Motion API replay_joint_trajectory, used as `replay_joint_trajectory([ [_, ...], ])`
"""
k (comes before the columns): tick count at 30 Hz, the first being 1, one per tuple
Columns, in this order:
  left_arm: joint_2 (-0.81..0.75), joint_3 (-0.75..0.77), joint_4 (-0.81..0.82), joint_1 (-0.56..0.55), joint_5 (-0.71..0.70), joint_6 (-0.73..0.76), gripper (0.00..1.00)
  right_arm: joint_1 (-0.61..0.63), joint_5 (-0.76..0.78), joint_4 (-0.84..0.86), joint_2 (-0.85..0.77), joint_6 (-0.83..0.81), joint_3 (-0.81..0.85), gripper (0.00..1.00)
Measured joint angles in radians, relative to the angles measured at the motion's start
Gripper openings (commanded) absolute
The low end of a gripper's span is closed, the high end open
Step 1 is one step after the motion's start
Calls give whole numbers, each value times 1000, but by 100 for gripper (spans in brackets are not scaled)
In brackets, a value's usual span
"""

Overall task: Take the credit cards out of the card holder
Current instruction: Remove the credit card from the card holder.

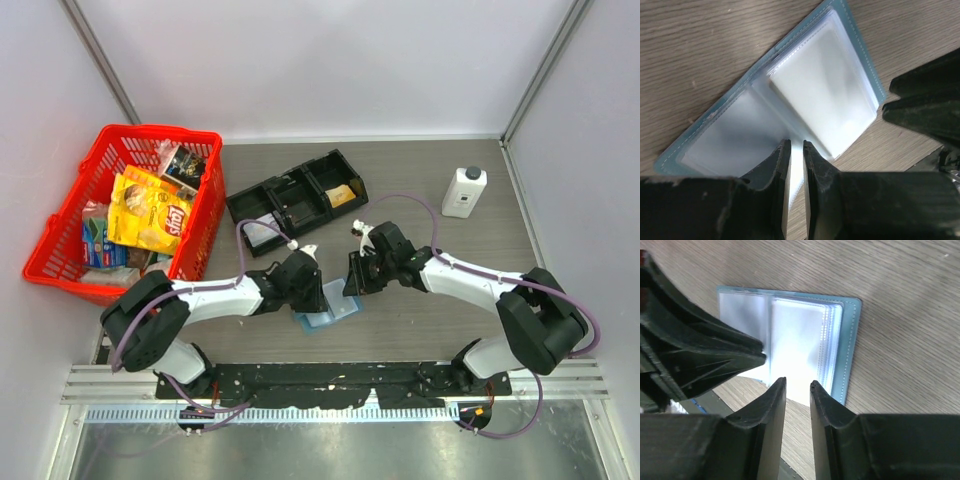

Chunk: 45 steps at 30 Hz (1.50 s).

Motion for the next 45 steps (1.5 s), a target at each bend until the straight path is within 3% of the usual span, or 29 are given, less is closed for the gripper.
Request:
replay_joint_trajectory([
  [9,-98,24,-178,-3,-94,52,21,16,56,4,8,-4,-21,32],
  [18,-82,31,-254,-2,-130,74,20,62,115,6,71,-6,-16,32],
  [28,-77,32,-256,-2,-130,73,14,96,180,1,71,-6,-3,32],
  [35,-75,31,-253,-2,-127,73,13,127,245,-47,70,-15,41,42],
  [45,-73,31,-250,-2,-119,73,12,161,307,-71,71,-32,82,43],
])
